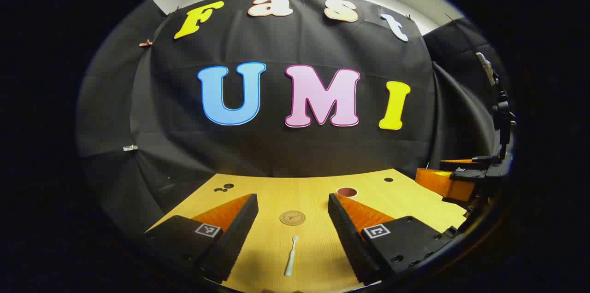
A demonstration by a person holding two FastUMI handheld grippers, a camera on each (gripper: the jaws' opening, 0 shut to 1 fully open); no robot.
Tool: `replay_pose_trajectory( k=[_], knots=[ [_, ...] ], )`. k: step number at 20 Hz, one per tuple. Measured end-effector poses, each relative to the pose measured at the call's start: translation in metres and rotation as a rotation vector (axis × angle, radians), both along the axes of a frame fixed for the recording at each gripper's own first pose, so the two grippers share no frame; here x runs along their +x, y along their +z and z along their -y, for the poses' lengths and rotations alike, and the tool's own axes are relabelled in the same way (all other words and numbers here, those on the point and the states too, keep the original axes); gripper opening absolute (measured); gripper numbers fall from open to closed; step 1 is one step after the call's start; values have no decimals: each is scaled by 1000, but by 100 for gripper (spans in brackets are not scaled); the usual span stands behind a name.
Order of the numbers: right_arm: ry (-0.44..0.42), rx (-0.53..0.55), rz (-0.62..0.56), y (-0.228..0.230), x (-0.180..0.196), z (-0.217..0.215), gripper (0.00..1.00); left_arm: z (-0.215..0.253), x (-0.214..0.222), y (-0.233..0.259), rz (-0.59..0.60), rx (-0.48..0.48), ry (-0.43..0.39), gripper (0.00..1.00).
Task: Put the toothbrush and toothpaste on the desktop into the cup, then pick up the cup and place it on the coaster on the desktop.
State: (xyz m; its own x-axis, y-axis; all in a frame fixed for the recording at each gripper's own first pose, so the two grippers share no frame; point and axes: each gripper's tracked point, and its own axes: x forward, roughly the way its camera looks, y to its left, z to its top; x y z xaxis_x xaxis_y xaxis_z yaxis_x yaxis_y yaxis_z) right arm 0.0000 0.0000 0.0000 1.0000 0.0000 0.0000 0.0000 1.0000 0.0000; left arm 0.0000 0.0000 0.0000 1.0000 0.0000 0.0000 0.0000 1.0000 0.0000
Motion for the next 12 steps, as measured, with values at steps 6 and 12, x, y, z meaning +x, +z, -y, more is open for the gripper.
replay_pose_trajectory(
  k=[6, 12],
  knots=[
    [13, -16, -20, -6, 6, -3, 97, 1, 5, -4, -6, 4, 1, 96],
    [24, -17, -43, -11, 12, -5, 97, 3, 8, -9, -20, 17, -4, 96]
  ],
)
